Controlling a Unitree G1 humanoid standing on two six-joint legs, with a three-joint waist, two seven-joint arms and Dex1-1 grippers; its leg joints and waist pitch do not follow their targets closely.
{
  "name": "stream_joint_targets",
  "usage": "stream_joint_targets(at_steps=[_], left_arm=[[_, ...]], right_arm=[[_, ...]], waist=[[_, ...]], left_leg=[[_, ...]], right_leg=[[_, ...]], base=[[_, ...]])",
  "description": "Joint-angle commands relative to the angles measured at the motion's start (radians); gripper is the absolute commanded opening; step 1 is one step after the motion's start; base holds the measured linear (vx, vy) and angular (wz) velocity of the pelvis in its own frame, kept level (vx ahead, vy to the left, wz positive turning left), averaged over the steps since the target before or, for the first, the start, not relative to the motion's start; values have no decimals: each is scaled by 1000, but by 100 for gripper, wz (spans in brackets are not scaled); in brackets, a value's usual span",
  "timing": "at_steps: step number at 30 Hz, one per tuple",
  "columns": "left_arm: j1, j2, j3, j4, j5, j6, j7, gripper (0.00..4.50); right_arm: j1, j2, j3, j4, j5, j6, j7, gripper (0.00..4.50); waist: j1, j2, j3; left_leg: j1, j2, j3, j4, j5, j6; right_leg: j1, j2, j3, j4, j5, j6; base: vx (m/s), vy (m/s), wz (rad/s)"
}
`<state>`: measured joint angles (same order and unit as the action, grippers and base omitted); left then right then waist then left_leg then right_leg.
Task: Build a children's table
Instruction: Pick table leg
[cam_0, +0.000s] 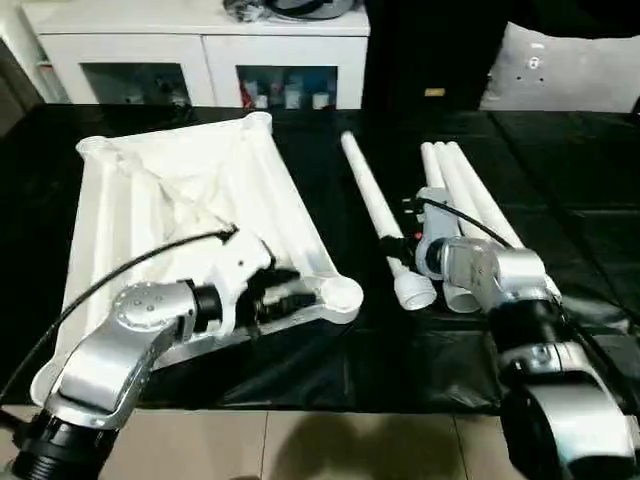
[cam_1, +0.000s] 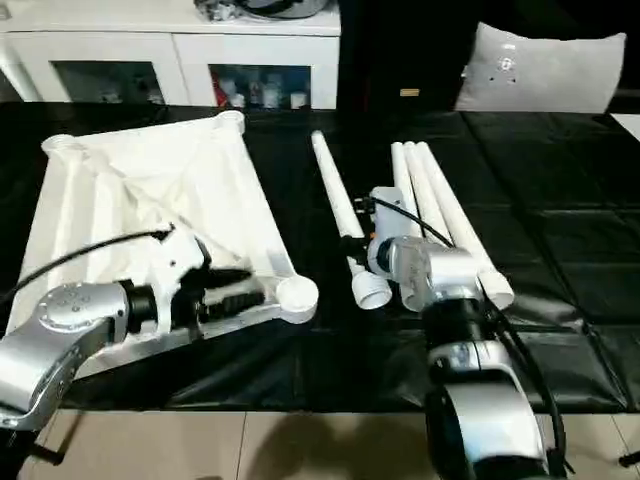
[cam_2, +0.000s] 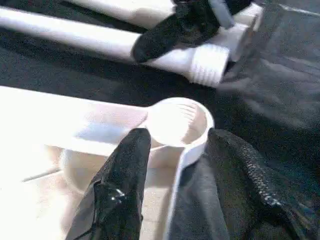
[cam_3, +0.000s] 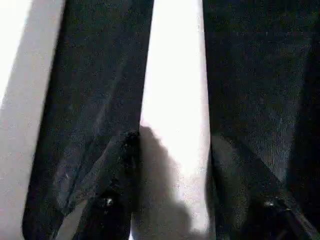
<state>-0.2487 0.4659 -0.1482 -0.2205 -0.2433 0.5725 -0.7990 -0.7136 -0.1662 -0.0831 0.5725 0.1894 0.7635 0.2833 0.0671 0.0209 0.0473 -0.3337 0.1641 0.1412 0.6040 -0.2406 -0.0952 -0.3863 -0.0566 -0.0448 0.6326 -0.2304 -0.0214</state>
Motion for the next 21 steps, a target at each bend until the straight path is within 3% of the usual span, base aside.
stream_joint_targets(at_steps=[1, 2, 5, 6, 8, 9, 10, 11, 13, 15, 17, 21], left_arm=[[-21, -20, 22, 5, -13, -13, 34, 212], [-43, -56, 46, 28, -16, -37, 76, 212], [-84, -113, 87, 66, -27, -56, 143, 212], [-122, -163, 133, 85, -77, -27, 180, 239], [-174, -233, 198, 102, -152, 8, 229, 245], [-199, -267, 225, 101, -201, 32, 241, 245], [-218, -291, 239, 102, -227, 45, 254, 251], [-254, -334, 261, 107, -265, 68, 281, 272], [-291, -374, 284, 130, -300, 95, 323, 288], [-324, -417, 298, 145, -355, 100, 335, 285], [-349, -452, 323, 156, -399, 109, 356, 285], [-383, -494, 357, 177, -441, 125, 393, 285]], right_arm=[[10, 4, -22, -29, 10, -5, 4, 185], [18, 10, -45, -56, 40, -5, 23, 185], [29, 23, -88, -98, 103, -9, 68, 184], [42, 34, -115, -142, 159, -24, 117, 183], [62, 53, -154, -204, 246, -29, 185, 182], [78, 60, -162, -240, 287, -47, 235, 182], [91, 68, -175, -268, 325, -52, 272, 182], [112, 84, -207, -319, 401, -51, 337, 182], [127, 96, -234, -368, 480, -18, 393, 182], [149, 100, -230, -434, 541, 21, 449, 182], [163, 99, -217, -467, 560, 35, 473, 182], [180, 99, -194, -501, 573, 42, 490, 182]], waist=[[4, 2, -62], [5, 6, -62], [8, 5, -64], [9, 3, -64], [17, 3, -70], [19, 1, -72], [23, 1, -73], [29, -3, -77], [34, -5, -80], [36, -3, -75], [39, -5, -73], [39, -5, -64]], left_leg=[[-15, 43, -1, -60, 77, 67], [-15, 43, -2, -60, 74, 66], [-16, 43, -2, -58, 72, 73], [-17, 42, 1, -56, 66, 77], [-17, 46, -3, -53, 85, 89], [-24, 42, -2, -49, 114, 104], [-22, 44, -2, -47, 123, 114], [-23, 44, -1, -41, 150, 143], [-31, 44, -3, -33, 200, 184], [-34, 45, -3, -30, 192, 199], [-33, 50, -5, -31, 178, 197], [-29, 51, -4, -39, 91, 141]], right_leg=[[65, -73, 48, -48, 151, -284], [65, -73, 48, -48, 147, -286], [67, -73, 49, -48, 161, -286], [70, -73, 51, -47, 174, -287], [72, -77, 50, -44, 216, -301], [75, -75, 50, -37, 261, -308], [70, -76, 49, -39, 274, -312], [68, -76, 48, -33, 306, -321], [64, -73, 47, -26, 357, -328], [59, -73, 44, -30, 303, -325], [56, -75, 43, -34, 242, -317], [54, -78, 45, -53, 78, -283]], base=[[0, 0, 0], [0, 0, 0], [0, 0, 0], [0, 0, 0], [0, 0, 0], [0, 0, 0], [0, 0, 0], [0, 0, 0], [0, 0, 0], [0, 0, 0], [0, 0, 0], [0, 0, 0]])
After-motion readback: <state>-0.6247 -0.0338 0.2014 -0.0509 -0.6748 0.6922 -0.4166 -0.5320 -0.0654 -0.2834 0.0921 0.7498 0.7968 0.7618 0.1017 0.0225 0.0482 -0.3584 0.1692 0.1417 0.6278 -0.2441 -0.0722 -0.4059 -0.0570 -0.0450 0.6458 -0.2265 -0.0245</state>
